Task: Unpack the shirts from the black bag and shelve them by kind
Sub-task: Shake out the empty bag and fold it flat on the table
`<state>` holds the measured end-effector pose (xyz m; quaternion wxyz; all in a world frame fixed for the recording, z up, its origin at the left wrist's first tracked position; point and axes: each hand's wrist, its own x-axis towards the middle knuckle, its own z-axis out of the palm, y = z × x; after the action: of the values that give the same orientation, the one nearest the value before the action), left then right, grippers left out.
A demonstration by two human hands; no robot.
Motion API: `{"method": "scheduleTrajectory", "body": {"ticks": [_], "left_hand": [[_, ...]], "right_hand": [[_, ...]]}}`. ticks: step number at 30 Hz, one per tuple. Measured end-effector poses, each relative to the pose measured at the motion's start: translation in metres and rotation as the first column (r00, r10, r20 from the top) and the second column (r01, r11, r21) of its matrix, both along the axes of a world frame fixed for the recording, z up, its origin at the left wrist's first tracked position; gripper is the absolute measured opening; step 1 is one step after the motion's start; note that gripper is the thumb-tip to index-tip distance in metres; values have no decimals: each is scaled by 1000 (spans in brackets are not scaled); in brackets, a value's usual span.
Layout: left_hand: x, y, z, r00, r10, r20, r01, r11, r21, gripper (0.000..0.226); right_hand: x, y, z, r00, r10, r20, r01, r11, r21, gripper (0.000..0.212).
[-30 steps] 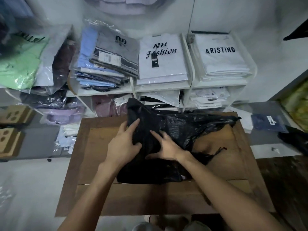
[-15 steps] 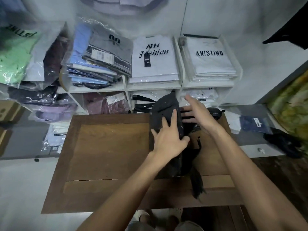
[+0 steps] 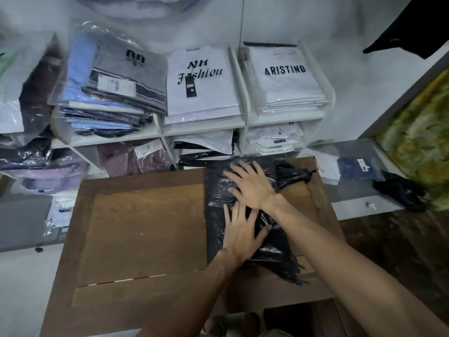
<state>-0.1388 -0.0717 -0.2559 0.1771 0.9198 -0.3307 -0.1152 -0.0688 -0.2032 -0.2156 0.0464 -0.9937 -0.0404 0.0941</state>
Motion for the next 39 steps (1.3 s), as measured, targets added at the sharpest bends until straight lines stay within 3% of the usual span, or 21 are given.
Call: {"method": "scheduleTrajectory", "body": {"ticks": [5,9,13,16,22,25,28,31,34,39], "left_hand": [[-4,1,-24,995,88,43,-93,984,153,75],[-4,0,-32,991,114,77,-126,976,179,77],[-5,-2,-38,989,114,98,-129,977,170,77],[-6,-2,-43,987,115,110,-132,977,164,77],[-7,-1,-49,992,70,102,-89,976,199,76],[-3,-3,-47,995,65,80,-82,969,232,77],[-3,-4,-46,996,62,68,-77,966,248,76],[-3,-3,-48,996,57,61,-70,966,247,77],[-3,-4,-47,997,56,53,-68,966,249,80],[-3,-8,-36,997,-49,59,33,968,250,101]], "right_hand": [[31,-16,-9,995,-97,15,95,993,75,54],[29,-50,-8,998,-23,63,17,995,103,51],[21,-85,-18,984,21,177,-32,998,61,63],[22,-93,-24,964,63,257,-81,995,61,51],[47,-87,-28,993,-116,27,102,950,296,33],[53,-93,-27,982,-181,-46,184,898,400,34],[49,-117,-17,984,-162,-79,180,895,407,34],[38,-145,-6,979,-109,-173,191,786,588,12],[28,-162,-5,978,-98,-186,191,786,588,17],[24,-153,-9,994,-83,-70,109,780,617,5]]}}
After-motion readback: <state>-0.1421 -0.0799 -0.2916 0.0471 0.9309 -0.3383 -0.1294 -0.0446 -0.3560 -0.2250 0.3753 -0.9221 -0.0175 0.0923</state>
